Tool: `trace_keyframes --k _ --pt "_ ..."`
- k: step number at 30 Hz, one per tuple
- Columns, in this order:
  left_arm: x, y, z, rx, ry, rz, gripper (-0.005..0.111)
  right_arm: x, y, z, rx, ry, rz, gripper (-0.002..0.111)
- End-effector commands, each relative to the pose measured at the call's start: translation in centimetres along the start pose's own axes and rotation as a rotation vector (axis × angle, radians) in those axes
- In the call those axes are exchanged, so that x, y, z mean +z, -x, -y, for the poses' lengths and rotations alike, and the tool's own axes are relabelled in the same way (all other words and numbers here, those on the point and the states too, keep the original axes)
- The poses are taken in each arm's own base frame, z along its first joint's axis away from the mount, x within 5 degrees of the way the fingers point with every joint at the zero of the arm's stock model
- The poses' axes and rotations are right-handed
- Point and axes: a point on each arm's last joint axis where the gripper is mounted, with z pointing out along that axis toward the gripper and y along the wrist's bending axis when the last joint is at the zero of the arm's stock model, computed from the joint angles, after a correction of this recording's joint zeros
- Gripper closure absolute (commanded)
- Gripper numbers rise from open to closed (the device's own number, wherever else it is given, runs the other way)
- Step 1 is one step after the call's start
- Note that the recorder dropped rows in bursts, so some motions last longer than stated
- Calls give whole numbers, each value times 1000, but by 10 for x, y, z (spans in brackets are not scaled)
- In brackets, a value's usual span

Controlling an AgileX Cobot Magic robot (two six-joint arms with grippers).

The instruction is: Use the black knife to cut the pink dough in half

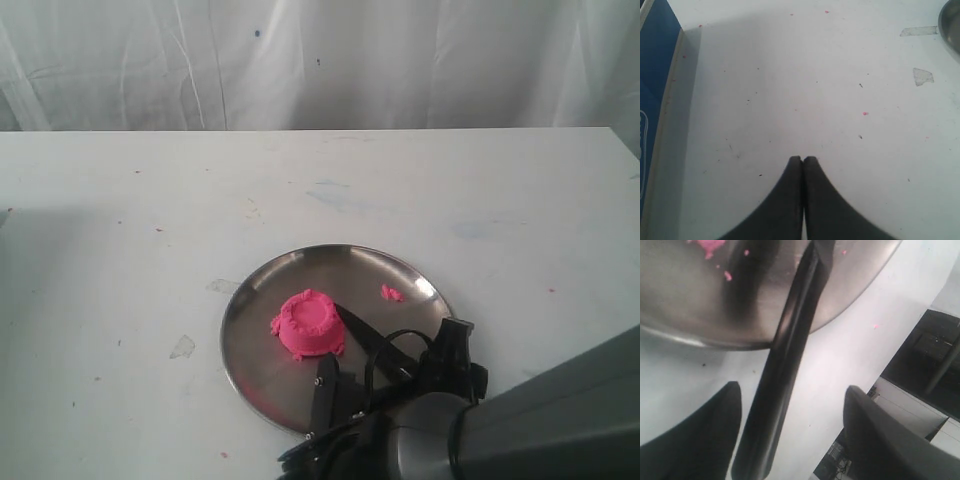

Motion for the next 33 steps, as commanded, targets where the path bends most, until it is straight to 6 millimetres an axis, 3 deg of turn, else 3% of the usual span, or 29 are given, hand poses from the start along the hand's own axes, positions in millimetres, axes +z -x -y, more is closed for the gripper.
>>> trace_keyframes --k 1,28,31,33 --pt "0 -2 1 -6 -9 -13 107 2 1 5 25 -36 10 51" --pt "0 -2 1 -6 -9 -13 107 31 3 11 84 1 -40 51" --pt "0 -2 1 -6 -9 -13 107 37 4 13 88 7 -47 55" --pt "0 -2 1 -6 -9 -13 107 44 3 13 90 7 -71 64"
